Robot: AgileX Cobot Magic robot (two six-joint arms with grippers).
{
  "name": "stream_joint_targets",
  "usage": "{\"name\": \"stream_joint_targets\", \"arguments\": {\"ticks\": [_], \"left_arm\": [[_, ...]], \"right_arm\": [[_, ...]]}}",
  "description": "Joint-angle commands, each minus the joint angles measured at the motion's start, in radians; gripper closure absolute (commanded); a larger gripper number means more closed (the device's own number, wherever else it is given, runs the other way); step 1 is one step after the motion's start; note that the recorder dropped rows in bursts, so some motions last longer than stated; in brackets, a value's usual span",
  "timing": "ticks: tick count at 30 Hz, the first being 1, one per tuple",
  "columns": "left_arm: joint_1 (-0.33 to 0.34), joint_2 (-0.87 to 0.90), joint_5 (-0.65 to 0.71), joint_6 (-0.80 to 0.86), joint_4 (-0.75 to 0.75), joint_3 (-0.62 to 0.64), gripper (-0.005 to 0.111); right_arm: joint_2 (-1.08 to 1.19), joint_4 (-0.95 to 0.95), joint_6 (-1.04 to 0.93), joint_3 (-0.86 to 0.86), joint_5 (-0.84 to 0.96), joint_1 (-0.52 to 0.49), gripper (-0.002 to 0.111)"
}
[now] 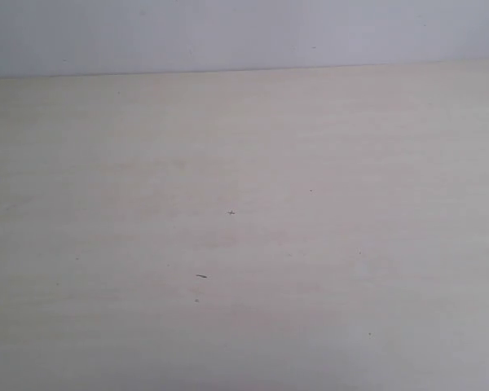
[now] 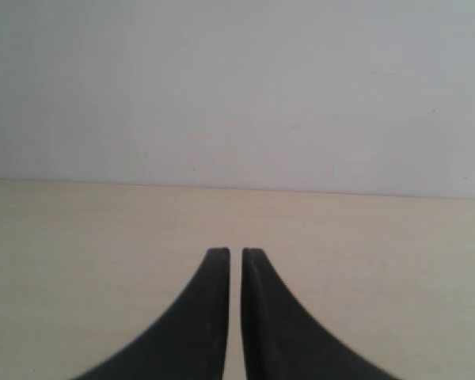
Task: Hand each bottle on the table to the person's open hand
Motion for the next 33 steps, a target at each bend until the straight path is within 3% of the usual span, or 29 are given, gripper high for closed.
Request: {"name": "stream_joint_targets", "arguments": {"ticks": [1, 9, 17, 33], "left_arm": [[-0.005, -0.005, -0.005, -0.008, 0.006, 0.002, 0.098], [-0.005, -0.005, -0.005, -0.008, 0.006, 0.002, 0.098], [-0.005, -0.005, -0.005, -0.008, 0.006, 0.002, 0.098], [-0.005, -0.005, -0.005, -0.008, 0.006, 0.002, 0.098]], "right_arm": [[-0.006, 0.038, 0.006, 0.006, 0.015, -0.007, 0.108], [-0.006, -0.267, 0.256, 0.006, 0.063, -0.007, 0.108], [-0.006, -0.423, 0.464, 0.006, 0.054, -0.007, 0.108], [-0.006, -0.366, 0.495, 0.006, 0.052, -0.007, 0.108]]}}
